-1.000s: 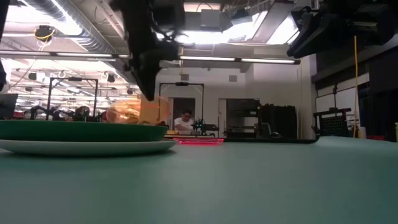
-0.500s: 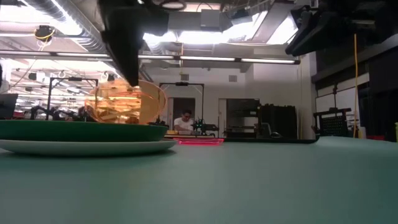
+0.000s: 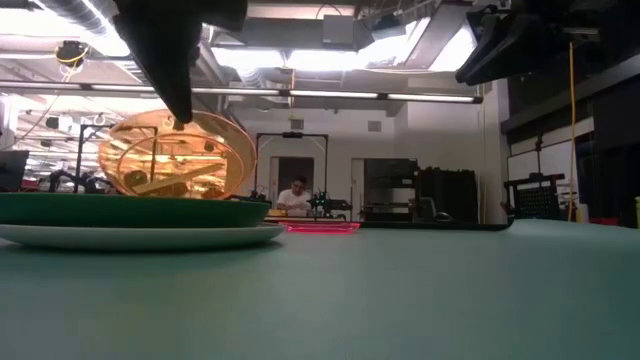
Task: Stack plastic plates
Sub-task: Stack the transparent orange plate on top of the the transparent green plate
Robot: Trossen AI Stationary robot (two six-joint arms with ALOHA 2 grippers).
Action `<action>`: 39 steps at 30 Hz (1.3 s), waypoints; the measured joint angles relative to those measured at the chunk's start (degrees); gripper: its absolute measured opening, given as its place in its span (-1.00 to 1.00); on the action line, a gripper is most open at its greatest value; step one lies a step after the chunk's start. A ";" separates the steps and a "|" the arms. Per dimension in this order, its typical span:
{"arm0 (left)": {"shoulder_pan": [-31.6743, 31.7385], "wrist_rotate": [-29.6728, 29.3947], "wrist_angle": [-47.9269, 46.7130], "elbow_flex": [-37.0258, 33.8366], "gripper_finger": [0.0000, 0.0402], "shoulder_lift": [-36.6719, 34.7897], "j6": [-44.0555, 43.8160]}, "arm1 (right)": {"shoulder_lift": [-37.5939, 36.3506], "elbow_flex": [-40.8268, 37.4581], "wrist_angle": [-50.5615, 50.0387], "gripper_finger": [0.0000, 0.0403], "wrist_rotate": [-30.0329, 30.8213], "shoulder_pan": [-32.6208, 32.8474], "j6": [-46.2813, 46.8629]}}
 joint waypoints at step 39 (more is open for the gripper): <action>-1.86 -0.98 0.50 -8.26 -0.99 3.48 0.50 | 0.02 0.00 -0.24 -0.64 0.00 0.00 -0.02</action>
